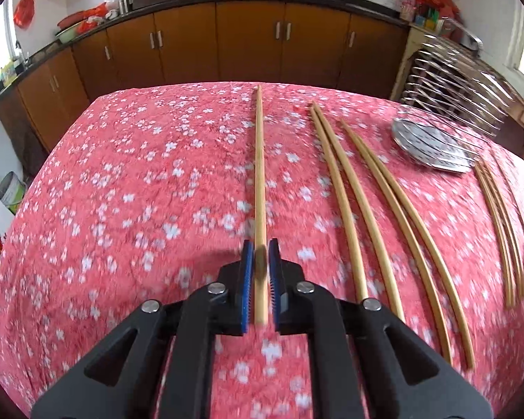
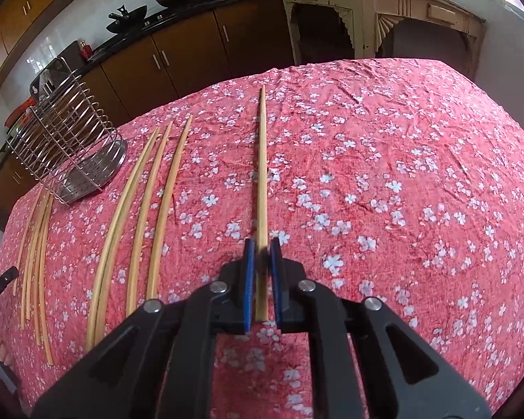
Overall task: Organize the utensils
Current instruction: 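Close the left tool on a wooden chopstick while the right tool lifts its chopstick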
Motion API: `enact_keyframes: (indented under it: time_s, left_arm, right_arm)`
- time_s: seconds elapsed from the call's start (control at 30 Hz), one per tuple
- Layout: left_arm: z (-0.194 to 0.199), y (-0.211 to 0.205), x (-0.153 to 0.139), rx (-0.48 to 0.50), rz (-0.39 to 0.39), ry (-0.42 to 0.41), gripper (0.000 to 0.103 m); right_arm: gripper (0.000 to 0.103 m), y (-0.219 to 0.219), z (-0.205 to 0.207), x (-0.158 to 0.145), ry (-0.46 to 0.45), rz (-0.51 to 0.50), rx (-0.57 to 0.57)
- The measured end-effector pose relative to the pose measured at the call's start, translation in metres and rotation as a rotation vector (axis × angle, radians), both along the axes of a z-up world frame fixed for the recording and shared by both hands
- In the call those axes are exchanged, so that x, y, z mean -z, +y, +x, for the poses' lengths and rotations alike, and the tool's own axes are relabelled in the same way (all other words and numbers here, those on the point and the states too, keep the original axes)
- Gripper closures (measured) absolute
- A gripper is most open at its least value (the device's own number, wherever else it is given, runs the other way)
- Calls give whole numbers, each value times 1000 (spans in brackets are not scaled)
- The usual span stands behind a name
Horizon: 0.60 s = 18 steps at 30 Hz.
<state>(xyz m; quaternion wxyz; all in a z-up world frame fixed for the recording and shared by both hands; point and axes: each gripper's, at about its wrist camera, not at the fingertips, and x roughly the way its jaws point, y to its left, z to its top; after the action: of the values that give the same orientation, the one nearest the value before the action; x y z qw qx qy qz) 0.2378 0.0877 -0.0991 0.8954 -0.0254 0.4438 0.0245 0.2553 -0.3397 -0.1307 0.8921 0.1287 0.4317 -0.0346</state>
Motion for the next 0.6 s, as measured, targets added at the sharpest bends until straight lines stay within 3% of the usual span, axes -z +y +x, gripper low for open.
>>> enact_keyframes:
  time_s: [0.1,0.43,0.6]
  left_arm:
    - [-22,-3,-1,16,6,-22,64]
    - [-43,-11,6,26,29,-21,65]
    - [-42,-12,7,17,48,-20,73]
  right_arm:
    - [76,6,-13,0,-12,-10,-22]
    - [79,20,-33,6,-31,-91,-29]
    - [82,19,-37,8,-36,-92,-16]
